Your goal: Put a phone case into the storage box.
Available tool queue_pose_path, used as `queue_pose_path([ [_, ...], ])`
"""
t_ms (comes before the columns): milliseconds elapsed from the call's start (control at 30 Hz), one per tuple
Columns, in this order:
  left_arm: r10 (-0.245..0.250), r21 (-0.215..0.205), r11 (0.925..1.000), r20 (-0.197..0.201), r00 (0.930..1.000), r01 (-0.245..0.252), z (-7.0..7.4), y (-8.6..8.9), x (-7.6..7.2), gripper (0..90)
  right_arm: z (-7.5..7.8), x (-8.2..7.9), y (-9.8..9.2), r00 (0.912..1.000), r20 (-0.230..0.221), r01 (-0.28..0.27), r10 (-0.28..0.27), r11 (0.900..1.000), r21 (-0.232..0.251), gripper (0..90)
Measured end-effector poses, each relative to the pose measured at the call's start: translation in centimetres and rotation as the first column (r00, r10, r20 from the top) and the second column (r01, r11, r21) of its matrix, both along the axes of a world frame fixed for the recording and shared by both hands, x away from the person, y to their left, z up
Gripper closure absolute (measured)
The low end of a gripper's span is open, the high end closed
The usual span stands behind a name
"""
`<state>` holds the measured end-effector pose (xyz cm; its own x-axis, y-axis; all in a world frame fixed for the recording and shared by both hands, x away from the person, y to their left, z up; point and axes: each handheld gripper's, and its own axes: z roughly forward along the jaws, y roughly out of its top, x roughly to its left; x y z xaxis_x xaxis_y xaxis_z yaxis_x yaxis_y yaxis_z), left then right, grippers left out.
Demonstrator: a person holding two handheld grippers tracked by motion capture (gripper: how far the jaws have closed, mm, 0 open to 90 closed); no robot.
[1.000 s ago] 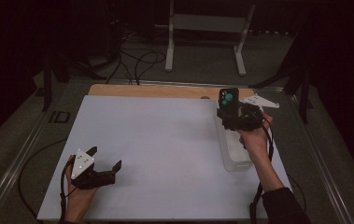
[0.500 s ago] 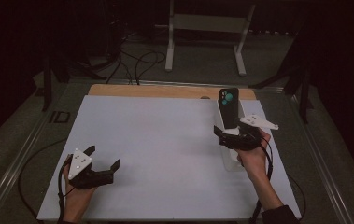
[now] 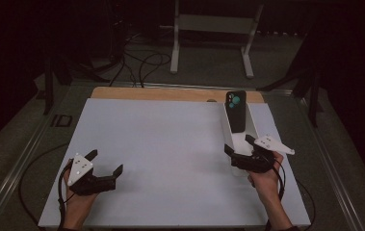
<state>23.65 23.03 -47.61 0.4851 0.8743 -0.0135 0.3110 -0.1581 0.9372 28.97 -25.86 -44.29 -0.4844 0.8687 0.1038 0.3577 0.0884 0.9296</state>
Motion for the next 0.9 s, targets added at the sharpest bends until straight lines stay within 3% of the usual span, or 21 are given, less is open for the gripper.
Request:
queue_pose_path([
  [200, -0.013, -0.002, 0.9999, 0.013, 0.9998, 0.013, 0.1, 0.0, -0.1, 0.4, -1.1, -2.0, -0.5, 0.9993, 0.028, -0.025, 0.024, 0.999, 0.021, 8.3],
  [400, -0.009, -0.009, 0.9999, 0.018, 0.9998, 0.009, 0.1, 0.0, -0.2, 0.5, -1.9, -3.6, -0.3, 0.9965, 0.06, -0.057, 0.058, 0.998, -0.023, 8.3],
  [900, -0.003, -0.01, 0.9999, 0.029, 0.9996, 0.003, 0.2, 0.2, -0.4, 0.5, -2.9, -4.8, -1.1, 0.9943, 0.092, -0.053, 0.054, 0.999, -0.009, 8.4],
])
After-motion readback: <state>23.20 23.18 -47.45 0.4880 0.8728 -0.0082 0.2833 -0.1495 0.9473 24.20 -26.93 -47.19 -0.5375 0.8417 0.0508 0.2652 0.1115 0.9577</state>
